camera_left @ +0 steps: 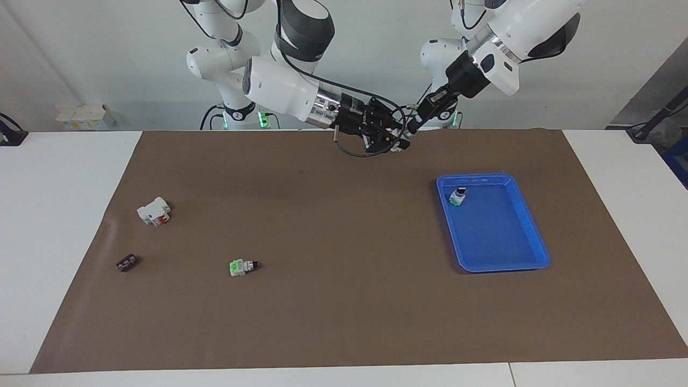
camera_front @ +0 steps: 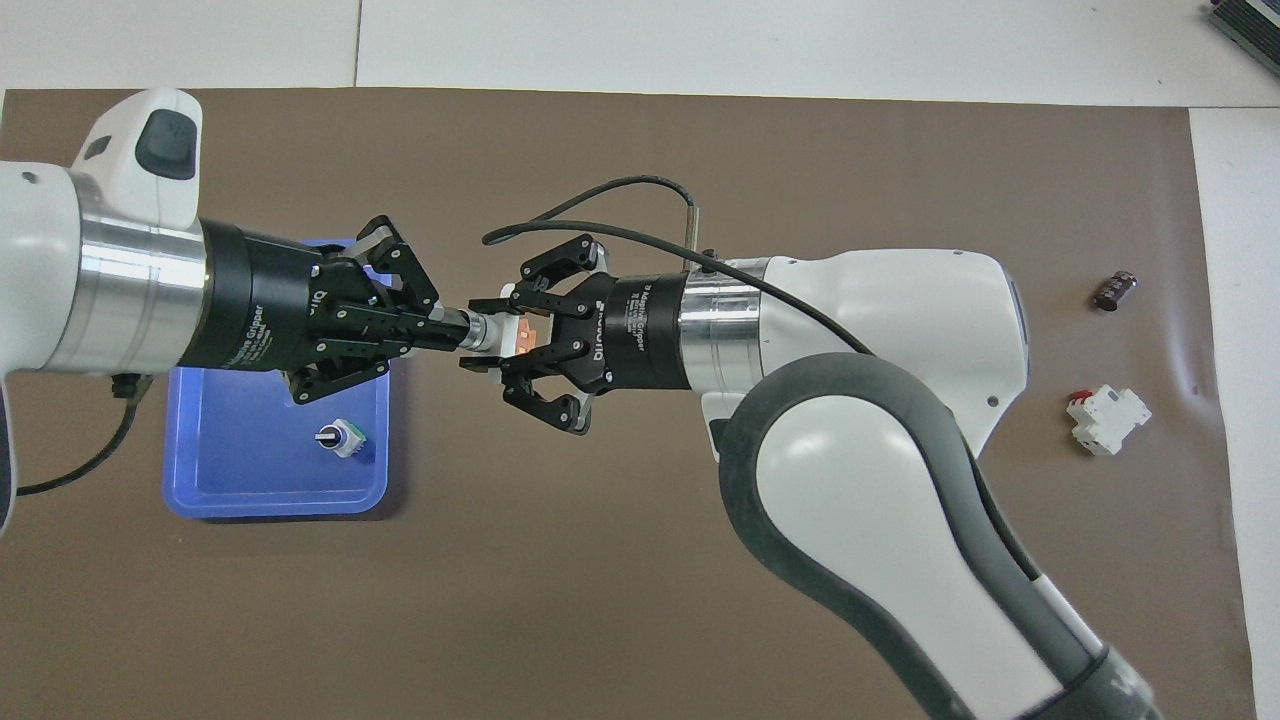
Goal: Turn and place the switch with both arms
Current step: 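Close the left gripper on the switch held by the right gripper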
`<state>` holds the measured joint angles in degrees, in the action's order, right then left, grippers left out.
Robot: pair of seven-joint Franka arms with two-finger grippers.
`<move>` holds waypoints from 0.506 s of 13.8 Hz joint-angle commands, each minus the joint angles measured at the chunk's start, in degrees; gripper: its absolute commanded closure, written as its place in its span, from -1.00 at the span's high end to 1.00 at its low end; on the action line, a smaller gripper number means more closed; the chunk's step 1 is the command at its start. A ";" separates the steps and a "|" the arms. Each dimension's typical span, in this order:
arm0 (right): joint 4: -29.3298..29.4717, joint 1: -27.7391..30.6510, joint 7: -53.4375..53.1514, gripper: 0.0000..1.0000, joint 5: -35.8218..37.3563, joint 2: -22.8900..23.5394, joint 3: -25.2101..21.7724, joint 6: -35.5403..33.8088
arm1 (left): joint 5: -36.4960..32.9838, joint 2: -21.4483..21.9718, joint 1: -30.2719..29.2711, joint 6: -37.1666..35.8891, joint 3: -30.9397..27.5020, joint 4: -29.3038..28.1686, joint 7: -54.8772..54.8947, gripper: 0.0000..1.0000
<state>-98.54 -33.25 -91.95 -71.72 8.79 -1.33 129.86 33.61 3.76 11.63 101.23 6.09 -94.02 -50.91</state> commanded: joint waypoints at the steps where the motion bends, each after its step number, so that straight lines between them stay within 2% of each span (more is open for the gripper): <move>1: -0.78 -0.06 -0.33 -1.00 -1.15 -0.62 0.10 1.54 | 0.05 0.81 -0.12 0.02 -0.29 -1.16 4.05 -0.82; 4: -0.78 -0.06 -0.33 -1.00 -1.15 -0.62 0.19 1.54 | 0.05 1.34 -0.12 2.30 -0.29 -2.57 4.76 -0.69; 7: -0.78 -0.06 -0.42 -1.00 -1.15 -0.62 0.19 2.24 | 0.05 1.60 -0.03 2.92 -0.29 -3.27 4.76 -0.69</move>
<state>-98.70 -33.34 -91.95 -71.72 8.82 -1.33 130.63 33.62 3.77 11.63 102.64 6.01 -94.84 -47.36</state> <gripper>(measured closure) 0.595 0.846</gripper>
